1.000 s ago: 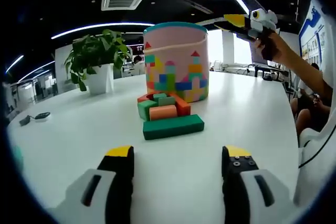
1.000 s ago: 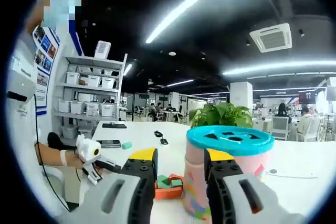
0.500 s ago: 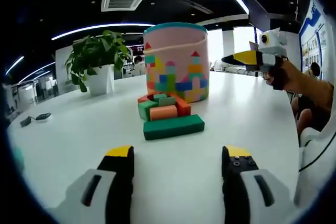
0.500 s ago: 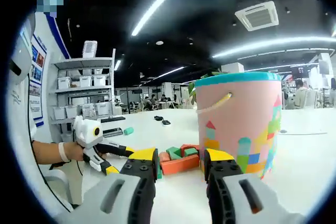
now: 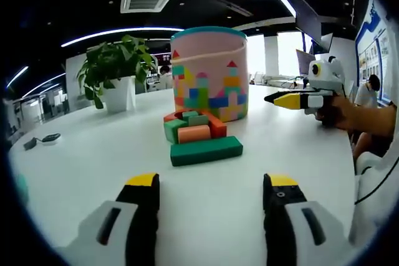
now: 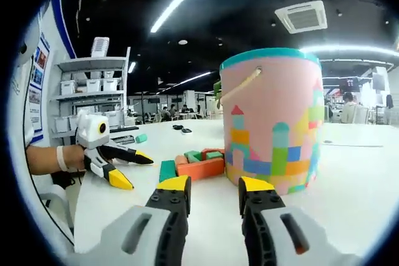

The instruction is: Arrange the toys in the designated storage area by placing each visible toy with the group until no toy remains scattered across the table.

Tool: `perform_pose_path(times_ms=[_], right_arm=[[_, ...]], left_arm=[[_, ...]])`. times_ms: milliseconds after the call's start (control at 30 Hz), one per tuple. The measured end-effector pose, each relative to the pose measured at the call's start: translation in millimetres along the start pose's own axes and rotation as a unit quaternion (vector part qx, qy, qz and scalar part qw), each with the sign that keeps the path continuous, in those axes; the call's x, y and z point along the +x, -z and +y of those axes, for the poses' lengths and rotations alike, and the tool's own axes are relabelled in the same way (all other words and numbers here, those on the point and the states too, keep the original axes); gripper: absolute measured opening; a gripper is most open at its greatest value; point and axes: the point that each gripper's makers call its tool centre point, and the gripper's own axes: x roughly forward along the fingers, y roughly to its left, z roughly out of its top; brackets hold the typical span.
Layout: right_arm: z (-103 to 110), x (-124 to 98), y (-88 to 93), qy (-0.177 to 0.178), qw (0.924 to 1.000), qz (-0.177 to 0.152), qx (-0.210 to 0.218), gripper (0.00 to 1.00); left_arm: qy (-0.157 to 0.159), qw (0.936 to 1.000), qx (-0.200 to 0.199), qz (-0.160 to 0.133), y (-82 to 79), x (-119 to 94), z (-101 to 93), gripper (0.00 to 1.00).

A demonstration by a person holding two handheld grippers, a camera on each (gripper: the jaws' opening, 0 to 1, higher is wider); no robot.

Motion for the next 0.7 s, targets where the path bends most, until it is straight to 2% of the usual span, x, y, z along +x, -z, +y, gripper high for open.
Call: perform_pose_path(times_ms=[100,233,467,600,700], right_arm=[[2.4,2.1,4.8,0.003,0.9998,0.015,-0.011,0.31],[11.4,11.2,4.1,-0.001,0.9996,0.026,-0.009,0.25],[35.5,48.2,4.1,0.004,0.9992,0.04,0.002,0.32],[39.9,71.9,-1.1,0.033,0.9987,0.039,0.004,0.42],[39.5,86.9,1.5,0.054,0.9973,0.051,-0.006,0.44]], left_arm=[[0.0,1.0,0.0,0.0,-0.4,-0.4,-1.0,0.69],[0.0,1.0,0.001,0.0,-0.8,-0.8,-1.7,0.69],[0.0,1.0,0.001,0.0,-0.9,-0.8,-1.9,0.69],[0.0,1.0,0.002,-0.001,-1.1,-0.7,-2.1,0.69],[0.001,1.0,0.002,0.0,-1.2,-0.8,-2.7,0.69]])
